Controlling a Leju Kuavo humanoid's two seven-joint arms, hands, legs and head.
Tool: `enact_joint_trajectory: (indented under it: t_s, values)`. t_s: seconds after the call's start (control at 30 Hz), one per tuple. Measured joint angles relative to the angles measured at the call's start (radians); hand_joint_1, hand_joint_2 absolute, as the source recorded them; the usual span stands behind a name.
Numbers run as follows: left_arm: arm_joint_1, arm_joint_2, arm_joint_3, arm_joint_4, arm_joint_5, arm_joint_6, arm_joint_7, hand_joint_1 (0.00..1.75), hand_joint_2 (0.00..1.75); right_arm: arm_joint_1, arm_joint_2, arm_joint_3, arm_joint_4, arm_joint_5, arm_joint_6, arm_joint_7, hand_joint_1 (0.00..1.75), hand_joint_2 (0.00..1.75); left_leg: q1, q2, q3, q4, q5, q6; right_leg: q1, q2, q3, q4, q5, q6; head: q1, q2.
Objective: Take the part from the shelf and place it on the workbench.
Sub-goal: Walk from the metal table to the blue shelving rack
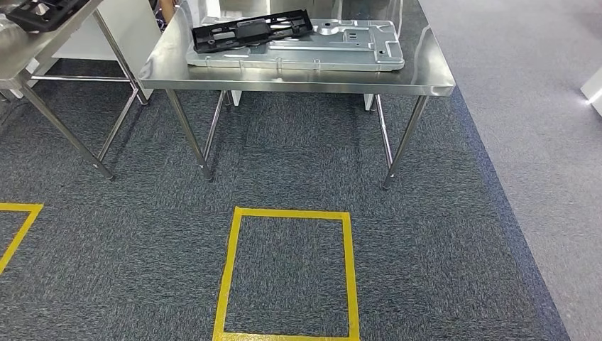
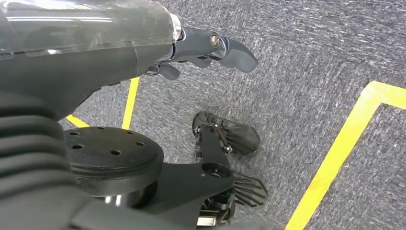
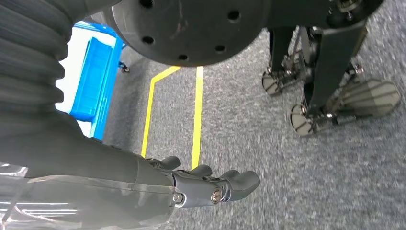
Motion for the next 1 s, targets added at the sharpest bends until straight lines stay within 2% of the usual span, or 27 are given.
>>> enact_joint_trajectory:
  t_s: [0.37,0.5,0.7,0.83,1.0]
  values:
    - [-0.004,0.000,-0.006,0.000,-0.001,-0.008,0.004,0.00,1.75,0.007,0.005,-0.001,0.002,0.002,0.003,0.000,0.00,1.75,0.000,0.000,-0.001,0.000,0.000,0.000,0.000,0.000,-0.002,0.000,0.000,0.000,0.000,0.000]
    - [-0.005,0.000,-0.006,0.000,0.000,-0.016,0.008,0.00,0.00,0.007,0.005,-0.001,0.002,0.004,0.003,0.000,0.00,1.75,0.000,0.000,-0.001,0.000,0.000,0.000,0.000,0.000,-0.002,0.000,0.000,0.000,0.000,0.000]
    - [-0.008,-0.001,-0.007,0.000,0.000,-0.015,0.009,0.00,0.00,0.008,0.005,-0.001,0.002,0.015,0.000,-0.007,0.00,1.75,0.000,0.000,-0.001,0.000,0.000,0.000,0.000,0.000,-0.002,0.000,0.000,0.000,0.000,0.000]
    - [-0.012,-0.001,-0.008,0.000,-0.002,-0.013,0.009,0.00,1.75,0.008,0.005,-0.001,0.002,0.016,-0.004,-0.009,0.00,1.75,0.000,0.000,-0.001,0.000,0.000,0.000,0.000,0.000,-0.002,0.000,0.000,0.000,0.000,0.000]
    - [-0.013,-0.002,-0.013,0.000,-0.008,-0.013,0.009,0.00,1.75,0.008,0.005,-0.001,0.002,0.016,-0.001,-0.009,0.00,1.75,0.000,0.000,-0.001,0.000,0.000,0.000,0.000,0.000,-0.002,0.000,0.000,0.000,0.000,0.000]
